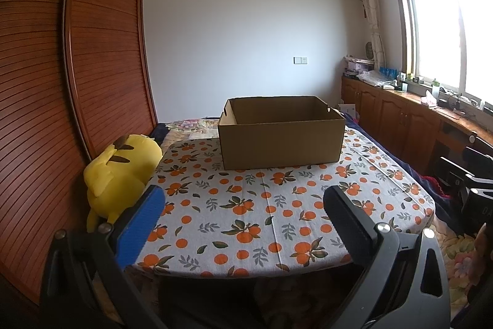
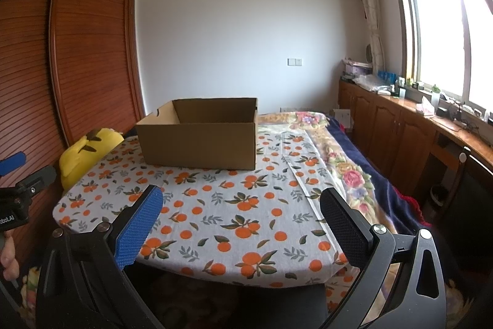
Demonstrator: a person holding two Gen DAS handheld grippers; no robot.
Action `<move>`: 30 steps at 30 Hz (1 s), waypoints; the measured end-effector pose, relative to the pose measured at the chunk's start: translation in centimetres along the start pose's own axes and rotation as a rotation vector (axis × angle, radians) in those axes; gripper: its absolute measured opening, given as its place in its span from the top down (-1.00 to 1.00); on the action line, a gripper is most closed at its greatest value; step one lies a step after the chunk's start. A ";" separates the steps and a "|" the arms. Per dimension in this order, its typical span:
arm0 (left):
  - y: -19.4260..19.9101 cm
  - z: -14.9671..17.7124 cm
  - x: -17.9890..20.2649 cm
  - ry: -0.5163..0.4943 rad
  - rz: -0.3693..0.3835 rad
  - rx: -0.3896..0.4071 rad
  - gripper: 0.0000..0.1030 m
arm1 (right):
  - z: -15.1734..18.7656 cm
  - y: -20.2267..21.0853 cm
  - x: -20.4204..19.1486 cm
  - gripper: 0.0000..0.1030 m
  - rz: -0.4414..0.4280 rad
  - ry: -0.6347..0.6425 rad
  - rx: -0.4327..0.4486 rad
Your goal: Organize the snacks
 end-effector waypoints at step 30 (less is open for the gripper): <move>0.4 -0.4 0.2 0.004 0.003 0.004 -1.00 | 0.0 0.2 0.1 -1.00 -0.005 0.000 0.000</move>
Point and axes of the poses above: each gripper's, at about its wrist camera, not at the fingertips, and y roughly against the way its jaws point, x to its right, z to its underside, the point moved 5 cm from there along -y, roughly the way its jaws point, and after that the axes turned 5 degrees about -z, right-handed, at the moved point
